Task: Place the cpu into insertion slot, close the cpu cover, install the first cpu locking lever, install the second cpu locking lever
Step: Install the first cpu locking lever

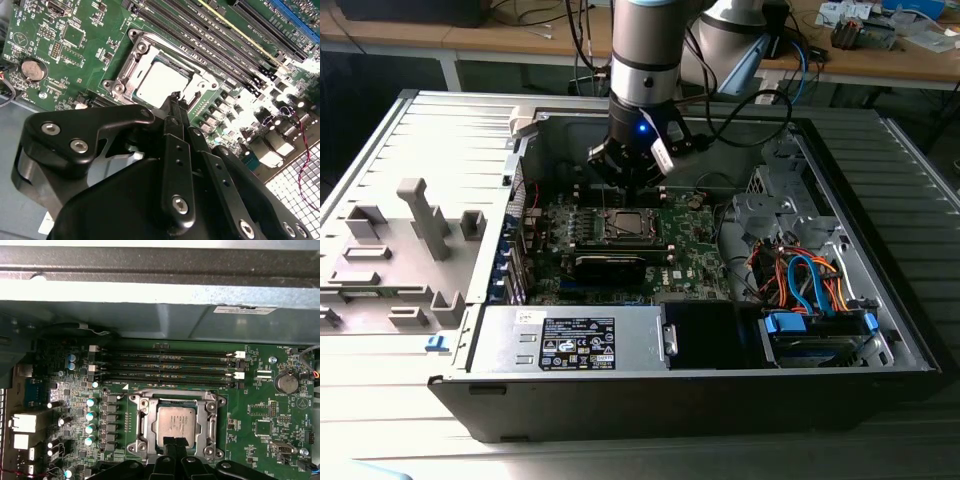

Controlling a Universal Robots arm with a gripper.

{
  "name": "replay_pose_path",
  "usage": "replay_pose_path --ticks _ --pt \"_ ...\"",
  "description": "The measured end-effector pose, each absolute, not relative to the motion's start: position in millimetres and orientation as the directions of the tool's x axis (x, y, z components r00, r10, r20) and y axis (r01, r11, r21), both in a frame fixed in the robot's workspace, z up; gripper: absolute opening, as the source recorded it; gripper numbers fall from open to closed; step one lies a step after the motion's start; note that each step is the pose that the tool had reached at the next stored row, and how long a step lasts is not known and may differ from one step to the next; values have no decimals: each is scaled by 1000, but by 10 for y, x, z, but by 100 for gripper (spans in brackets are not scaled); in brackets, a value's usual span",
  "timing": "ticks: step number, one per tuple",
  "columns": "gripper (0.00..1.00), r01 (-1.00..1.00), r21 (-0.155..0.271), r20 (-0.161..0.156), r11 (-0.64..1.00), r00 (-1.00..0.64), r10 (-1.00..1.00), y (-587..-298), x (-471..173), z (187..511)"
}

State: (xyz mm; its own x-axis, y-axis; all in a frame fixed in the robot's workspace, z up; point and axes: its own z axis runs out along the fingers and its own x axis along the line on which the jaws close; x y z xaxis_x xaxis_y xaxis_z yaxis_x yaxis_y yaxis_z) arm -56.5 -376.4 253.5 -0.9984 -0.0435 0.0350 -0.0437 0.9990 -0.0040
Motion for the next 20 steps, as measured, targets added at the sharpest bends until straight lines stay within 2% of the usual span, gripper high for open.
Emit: replay_pose_path --ticks 20 --pt "11 -44 -4 35 999 -998 -43 -3764 -565 2589"
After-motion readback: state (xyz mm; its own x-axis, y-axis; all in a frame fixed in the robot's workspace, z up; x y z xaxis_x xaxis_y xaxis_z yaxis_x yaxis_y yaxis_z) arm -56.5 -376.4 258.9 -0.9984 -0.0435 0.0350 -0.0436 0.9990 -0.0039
